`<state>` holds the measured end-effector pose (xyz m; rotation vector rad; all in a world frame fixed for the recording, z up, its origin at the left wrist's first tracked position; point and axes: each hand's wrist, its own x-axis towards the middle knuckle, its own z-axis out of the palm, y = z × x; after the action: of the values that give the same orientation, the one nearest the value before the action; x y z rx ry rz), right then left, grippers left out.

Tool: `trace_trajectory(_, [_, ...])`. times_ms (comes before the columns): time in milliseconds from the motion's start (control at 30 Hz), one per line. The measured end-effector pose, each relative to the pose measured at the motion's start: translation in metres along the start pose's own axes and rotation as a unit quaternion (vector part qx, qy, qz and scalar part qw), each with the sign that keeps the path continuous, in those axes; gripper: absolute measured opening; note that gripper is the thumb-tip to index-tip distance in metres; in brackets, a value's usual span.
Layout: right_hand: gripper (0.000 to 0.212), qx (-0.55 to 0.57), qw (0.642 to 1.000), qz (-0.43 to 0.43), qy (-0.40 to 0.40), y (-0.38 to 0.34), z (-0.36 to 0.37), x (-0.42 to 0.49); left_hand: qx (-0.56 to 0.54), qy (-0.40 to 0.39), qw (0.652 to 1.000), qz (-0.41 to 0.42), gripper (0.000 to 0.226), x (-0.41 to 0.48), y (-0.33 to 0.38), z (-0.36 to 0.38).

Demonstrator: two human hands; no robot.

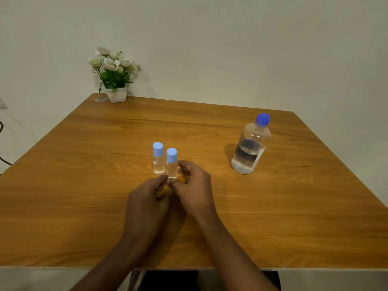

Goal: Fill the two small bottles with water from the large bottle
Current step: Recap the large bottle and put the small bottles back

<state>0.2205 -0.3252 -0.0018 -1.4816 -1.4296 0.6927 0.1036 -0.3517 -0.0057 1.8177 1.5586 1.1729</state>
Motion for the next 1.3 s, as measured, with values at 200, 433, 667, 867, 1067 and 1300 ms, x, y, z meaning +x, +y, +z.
trace_trajectory(200, [0.024,-0.022,1.000,-0.008,0.006,-0.001,0.004,0.002,0.012,-0.002,1.000,0.000,0.050,0.003,-0.003,0.002])
trace_trajectory(433, [0.024,-0.036,0.999,0.009,0.031,0.002,0.003,0.003,0.024,-0.009,1.000,0.002,0.051,0.004,-0.004,0.004])
trace_trajectory(667, [0.031,-0.030,0.997,0.032,0.067,0.016,-0.027,-0.015,0.001,-0.028,0.999,0.016,0.049,0.001,0.007,0.021])
trace_trajectory(867, [0.029,-0.016,0.988,0.056,0.140,0.034,-0.077,-0.035,-0.004,-0.055,0.998,0.041,0.047,-0.004,0.024,0.049])
trace_trajectory(1067, [0.028,-0.029,0.973,0.075,0.215,0.057,-0.131,-0.043,-0.024,-0.084,0.995,0.048,0.043,0.002,0.044,0.081])
trace_trajectory(1300, [0.021,-0.004,0.958,0.086,0.274,0.081,-0.177,-0.012,-0.038,-0.073,0.996,-0.016,0.039,0.054,0.058,0.111])
